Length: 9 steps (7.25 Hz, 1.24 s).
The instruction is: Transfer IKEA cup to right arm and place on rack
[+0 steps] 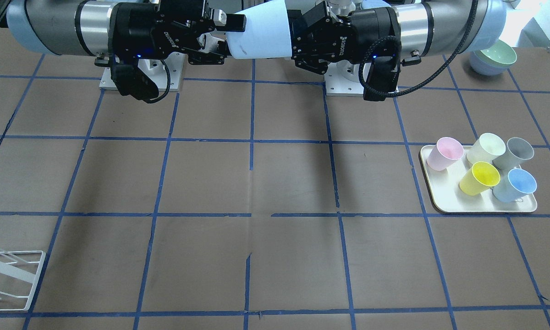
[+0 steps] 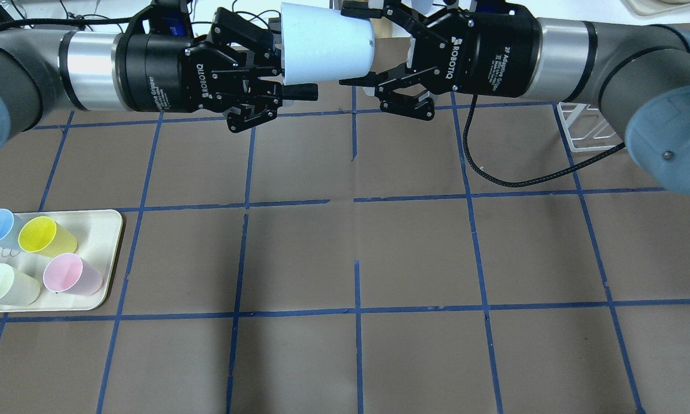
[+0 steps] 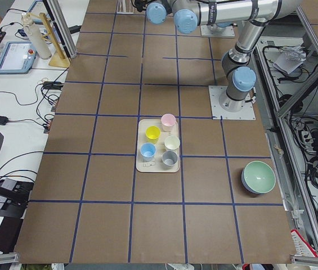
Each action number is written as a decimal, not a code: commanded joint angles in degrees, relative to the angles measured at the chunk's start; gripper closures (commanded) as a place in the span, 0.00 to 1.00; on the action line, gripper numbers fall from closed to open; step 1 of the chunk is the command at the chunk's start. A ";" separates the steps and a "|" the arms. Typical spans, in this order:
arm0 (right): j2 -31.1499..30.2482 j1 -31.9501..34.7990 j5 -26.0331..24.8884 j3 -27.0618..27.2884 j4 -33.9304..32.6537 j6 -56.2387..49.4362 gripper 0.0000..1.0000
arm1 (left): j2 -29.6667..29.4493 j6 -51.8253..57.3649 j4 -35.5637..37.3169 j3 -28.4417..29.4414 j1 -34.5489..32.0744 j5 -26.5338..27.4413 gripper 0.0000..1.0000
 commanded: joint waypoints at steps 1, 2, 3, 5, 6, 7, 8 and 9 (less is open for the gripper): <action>0.29 -1.69 -0.17 -0.46 -0.40 0.03 1.00 | 0.05 -2.14 0.09 0.13 0.01 -0.01 0.00; 0.20 -3.36 -0.18 -0.46 -0.58 0.03 1.00 | 0.05 -2.66 0.09 0.13 0.10 0.07 0.00; 0.11 -4.24 -0.18 -0.55 -0.58 0.20 1.00 | 0.05 -4.93 0.18 0.57 0.10 0.42 0.00; 0.11 -8.18 -0.26 -0.55 -0.76 0.29 1.00 | 0.05 -17.89 9.68 1.10 0.10 7.32 0.00; 0.11 -11.51 -1.39 -0.63 -0.84 0.29 1.00 | 0.05 -26.66 18.37 1.10 0.10 14.42 0.00; 0.02 -13.72 -7.58 -1.07 -1.02 0.29 1.00 | 0.13 -30.66 24.02 1.01 -0.07 23.54 0.00; 0.11 -14.09 -15.22 -2.20 -1.02 0.20 1.00 | 0.31 -30.62 25.56 1.27 -0.16 33.37 0.00; 0.28 -14.44 -22.25 -3.09 -1.11 0.12 1.00 | 0.05 -30.09 28.10 1.62 -0.51 44.17 0.00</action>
